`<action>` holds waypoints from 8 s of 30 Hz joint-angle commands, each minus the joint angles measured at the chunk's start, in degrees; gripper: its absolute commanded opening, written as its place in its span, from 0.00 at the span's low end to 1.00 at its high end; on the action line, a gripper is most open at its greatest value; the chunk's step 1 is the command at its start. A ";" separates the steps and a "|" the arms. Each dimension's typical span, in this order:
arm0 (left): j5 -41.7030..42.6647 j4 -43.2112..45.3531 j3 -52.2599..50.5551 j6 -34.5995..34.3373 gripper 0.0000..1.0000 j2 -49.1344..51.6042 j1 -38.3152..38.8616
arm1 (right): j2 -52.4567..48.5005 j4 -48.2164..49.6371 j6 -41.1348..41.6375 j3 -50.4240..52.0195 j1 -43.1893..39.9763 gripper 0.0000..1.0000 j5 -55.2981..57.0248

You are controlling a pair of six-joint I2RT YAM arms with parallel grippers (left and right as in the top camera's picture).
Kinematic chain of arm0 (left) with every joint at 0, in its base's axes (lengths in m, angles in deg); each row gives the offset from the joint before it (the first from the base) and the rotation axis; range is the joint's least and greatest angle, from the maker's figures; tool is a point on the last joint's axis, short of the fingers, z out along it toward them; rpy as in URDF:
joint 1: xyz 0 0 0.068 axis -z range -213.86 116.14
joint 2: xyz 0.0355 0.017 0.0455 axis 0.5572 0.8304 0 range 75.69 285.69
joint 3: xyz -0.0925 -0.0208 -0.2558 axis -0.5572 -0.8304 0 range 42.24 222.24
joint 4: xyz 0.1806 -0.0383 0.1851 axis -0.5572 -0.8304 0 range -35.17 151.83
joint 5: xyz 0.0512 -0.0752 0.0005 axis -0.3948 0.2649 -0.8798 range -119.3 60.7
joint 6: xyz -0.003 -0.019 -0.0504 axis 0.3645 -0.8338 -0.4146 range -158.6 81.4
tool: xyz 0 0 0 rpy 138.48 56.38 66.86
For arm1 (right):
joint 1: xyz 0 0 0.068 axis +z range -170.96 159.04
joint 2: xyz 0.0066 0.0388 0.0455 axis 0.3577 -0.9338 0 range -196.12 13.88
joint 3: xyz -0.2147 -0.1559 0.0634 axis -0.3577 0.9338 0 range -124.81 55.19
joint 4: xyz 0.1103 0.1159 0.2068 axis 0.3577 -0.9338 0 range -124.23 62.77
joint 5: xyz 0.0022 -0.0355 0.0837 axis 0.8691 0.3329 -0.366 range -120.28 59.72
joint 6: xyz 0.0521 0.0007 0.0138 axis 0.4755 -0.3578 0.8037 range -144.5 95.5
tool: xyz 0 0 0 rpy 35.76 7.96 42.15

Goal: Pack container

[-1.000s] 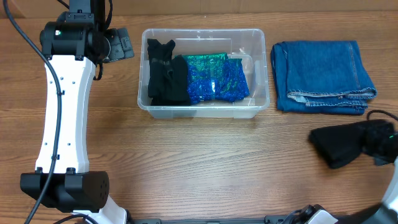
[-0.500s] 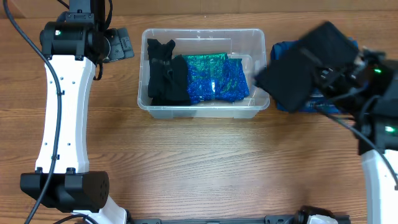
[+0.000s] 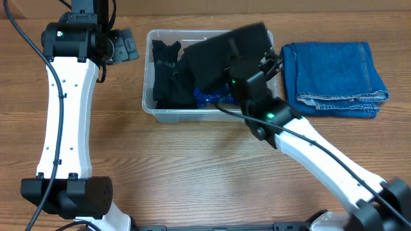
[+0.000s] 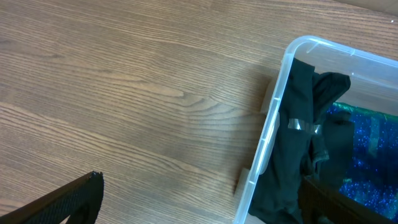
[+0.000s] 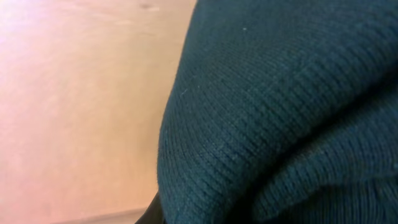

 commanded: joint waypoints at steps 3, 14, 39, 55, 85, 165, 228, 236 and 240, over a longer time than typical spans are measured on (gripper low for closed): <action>-0.76 0.15 0.70 0.90 1.00 0.66 0.33 | -4.35 3.65 13.33 -2.10 0.09 0.04 4.81; -0.74 0.15 0.70 0.87 1.00 0.66 0.39 | -9.70 8.17 9.55 -2.16 0.11 0.94 -3.30; -0.74 0.15 0.70 0.90 1.00 0.66 0.39 | 15.41 -21.20 -41.44 -2.38 -28.15 1.00 -19.76; -0.74 0.15 0.70 0.90 1.00 0.66 0.39 | -6.47 -33.00 -10.69 -1.99 -44.00 1.00 -24.06; -0.74 0.15 0.70 0.90 1.00 0.66 0.39 | -20.35 -20.57 -18.58 2.36 -48.54 0.80 -24.46; -0.74 0.17 0.70 0.90 1.00 0.66 0.39 | -13.03 -22.47 -12.50 -34.82 10.36 0.79 1.73; -0.74 0.15 0.70 0.90 1.00 0.66 0.39 | 3.74 -72.02 -63.93 -53.40 -10.10 1.00 1.51; -0.74 0.17 0.70 0.87 1.00 0.66 0.39 | 22.16 -66.77 -70.84 -49.13 -29.35 1.00 -4.20; -0.74 0.15 0.70 0.90 1.00 0.66 0.39 | 33.59 -52.13 -77.88 -34.45 -31.39 1.00 -10.01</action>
